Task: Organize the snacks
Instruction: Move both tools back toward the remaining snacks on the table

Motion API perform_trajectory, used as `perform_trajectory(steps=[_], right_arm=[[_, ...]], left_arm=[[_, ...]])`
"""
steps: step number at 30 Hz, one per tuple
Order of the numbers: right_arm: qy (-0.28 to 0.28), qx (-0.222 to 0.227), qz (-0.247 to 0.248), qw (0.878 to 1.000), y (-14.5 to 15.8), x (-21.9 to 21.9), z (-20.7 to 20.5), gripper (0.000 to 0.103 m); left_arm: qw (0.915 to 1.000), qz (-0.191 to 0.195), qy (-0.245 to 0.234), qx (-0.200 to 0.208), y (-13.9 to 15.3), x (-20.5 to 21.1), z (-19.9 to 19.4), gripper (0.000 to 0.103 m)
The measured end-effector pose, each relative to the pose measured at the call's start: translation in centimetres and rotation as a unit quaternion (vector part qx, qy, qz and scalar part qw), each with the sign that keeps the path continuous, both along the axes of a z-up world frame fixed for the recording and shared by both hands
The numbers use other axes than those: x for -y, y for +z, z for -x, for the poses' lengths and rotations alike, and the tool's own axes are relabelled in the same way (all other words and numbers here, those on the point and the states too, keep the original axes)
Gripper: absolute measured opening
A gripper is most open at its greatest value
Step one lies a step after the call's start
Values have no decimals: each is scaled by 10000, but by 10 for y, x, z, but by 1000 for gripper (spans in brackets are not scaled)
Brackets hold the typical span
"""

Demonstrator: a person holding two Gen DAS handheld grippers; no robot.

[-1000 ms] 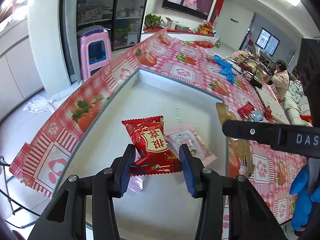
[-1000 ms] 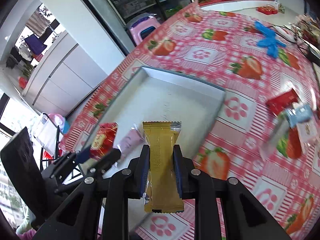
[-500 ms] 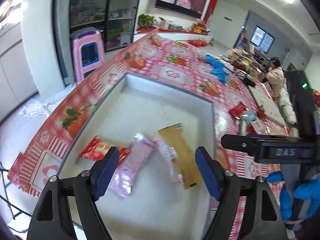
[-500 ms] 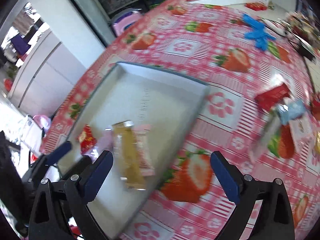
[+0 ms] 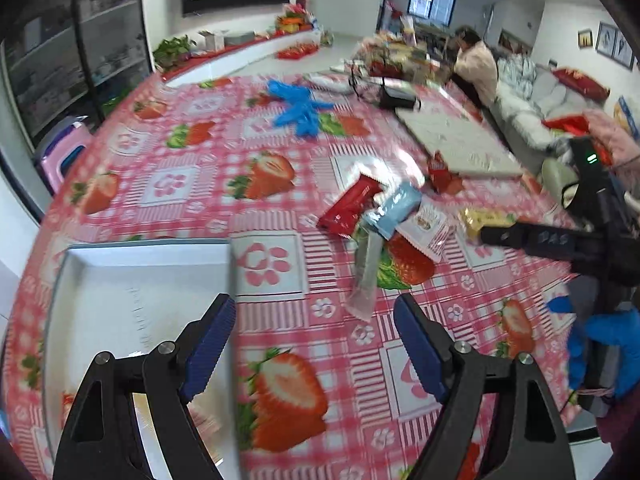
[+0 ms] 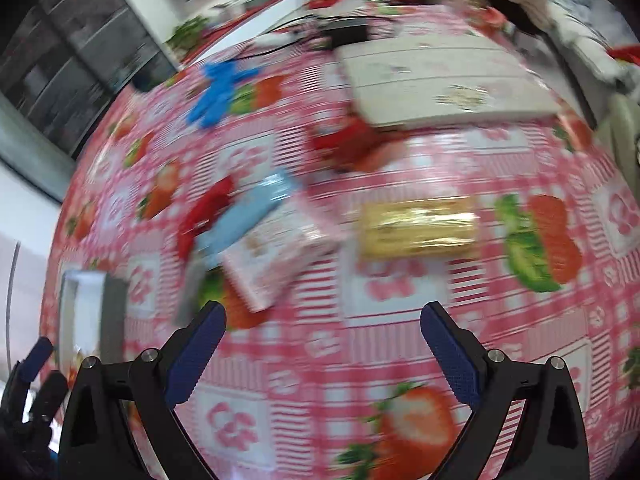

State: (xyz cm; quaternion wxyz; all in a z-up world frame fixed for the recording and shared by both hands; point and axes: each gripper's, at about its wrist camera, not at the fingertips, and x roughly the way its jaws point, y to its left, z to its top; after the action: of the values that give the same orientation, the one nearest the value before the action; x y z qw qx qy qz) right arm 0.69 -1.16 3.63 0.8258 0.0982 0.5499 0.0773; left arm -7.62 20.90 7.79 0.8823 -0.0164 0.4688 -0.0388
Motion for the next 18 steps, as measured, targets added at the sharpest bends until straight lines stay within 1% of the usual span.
perform_trajectory(steps=[2, 3, 6, 10, 13, 14, 15, 16, 17, 18], right_arm=[[-335, 48, 114, 9994, -5, 22, -4, 99], [-518, 77, 93, 9986, -8, 33, -7, 99], [-938, 255, 114, 9952, -11, 53, -15, 99], [-1288, 422, 98, 9907, -14, 62, -32, 99], [-1392, 462, 179, 9890, -21, 61, -47, 99], [-1387, 460, 273, 9889, -23, 59, -53, 99], [-1358, 435, 361, 9891, -25, 59, -57, 99], [-1322, 387, 450, 9894, -29, 57, -61, 99], [-1212, 415, 736, 9890, -31, 52, -64, 99], [-1074, 428, 914, 9891, -34, 49, -65, 99]], left_arm=[[9999, -94, -25, -107, -13, 11, -13, 84], [9998, -140, -10, -132, -20, 18, -22, 84], [9998, -136, -8, -169, -32, 29, -35, 84], [9991, -339, -37, -258, -50, 44, -53, 84], [9981, -520, 27, -317, -61, 49, -61, 83], [9978, -551, 52, -365, -64, 50, -63, 73], [9981, -477, 47, -375, -66, 50, -64, 70], [9986, -381, 59, -348, -65, 49, -63, 56], [9988, -356, 28, -328, -64, 51, -63, 40], [9987, -403, -27, -315, -63, 54, -62, 31]])
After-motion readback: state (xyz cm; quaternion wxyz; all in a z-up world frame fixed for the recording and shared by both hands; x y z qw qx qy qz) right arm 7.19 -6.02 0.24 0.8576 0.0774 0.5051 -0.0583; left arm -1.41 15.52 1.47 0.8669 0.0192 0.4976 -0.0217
